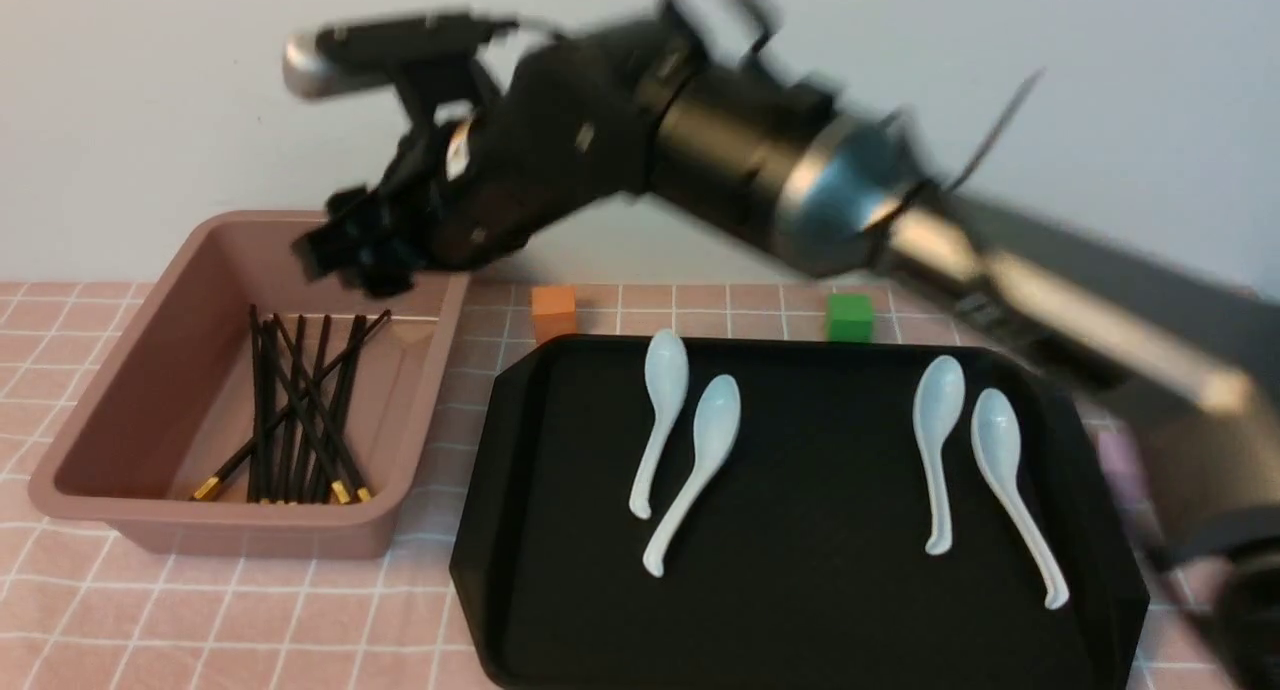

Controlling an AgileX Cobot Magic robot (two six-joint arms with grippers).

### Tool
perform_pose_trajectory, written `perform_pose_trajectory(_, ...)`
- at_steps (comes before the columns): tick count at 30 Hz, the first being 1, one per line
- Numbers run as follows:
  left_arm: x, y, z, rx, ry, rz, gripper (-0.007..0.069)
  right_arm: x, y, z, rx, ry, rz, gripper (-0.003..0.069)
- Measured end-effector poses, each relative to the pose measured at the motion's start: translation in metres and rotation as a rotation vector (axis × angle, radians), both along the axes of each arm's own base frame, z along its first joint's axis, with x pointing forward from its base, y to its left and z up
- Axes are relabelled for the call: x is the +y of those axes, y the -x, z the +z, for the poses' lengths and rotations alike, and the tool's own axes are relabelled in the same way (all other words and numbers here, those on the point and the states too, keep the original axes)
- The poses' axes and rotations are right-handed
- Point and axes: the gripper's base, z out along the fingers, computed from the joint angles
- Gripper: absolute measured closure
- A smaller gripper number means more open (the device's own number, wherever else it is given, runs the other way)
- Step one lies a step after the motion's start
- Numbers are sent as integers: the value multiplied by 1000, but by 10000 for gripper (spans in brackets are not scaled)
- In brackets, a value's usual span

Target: On pink tablecloth take chopsticks from black tray and put them in box.

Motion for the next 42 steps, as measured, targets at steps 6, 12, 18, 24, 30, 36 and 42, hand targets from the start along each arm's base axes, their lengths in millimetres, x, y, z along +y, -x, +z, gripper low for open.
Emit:
perform_pose_trajectory(6, 0, 0, 0, 0, 0, 0, 386, -77, 60, 92, -28, 226, 2, 503)
perform_pose_trajectory(12, 0, 0, 0, 0, 0, 0, 386, -113, 88, 125, -77, 220, -50, 672)
perform_pose_trajectory(18, 0, 0, 0, 0, 0, 0, 386, -149, 124, 132, -37, 204, -75, 672)
perform_pose_trajectory(24, 0, 0, 0, 0, 0, 0, 386, -165, 141, 128, -14, 211, -71, 671)
perform_pose_trajectory(30, 0, 0, 0, 0, 0, 0, 386, -165, 140, 126, -18, 224, -68, 669)
perform_pose_trajectory(36, 0, 0, 0, 0, 0, 0, 386, -174, 140, 120, -117, 357, -17, 666)
perform_pose_trajectory(42, 0, 0, 0, 0, 0, 0, 386, -232, 179, 98, -198, 302, -61, 665)
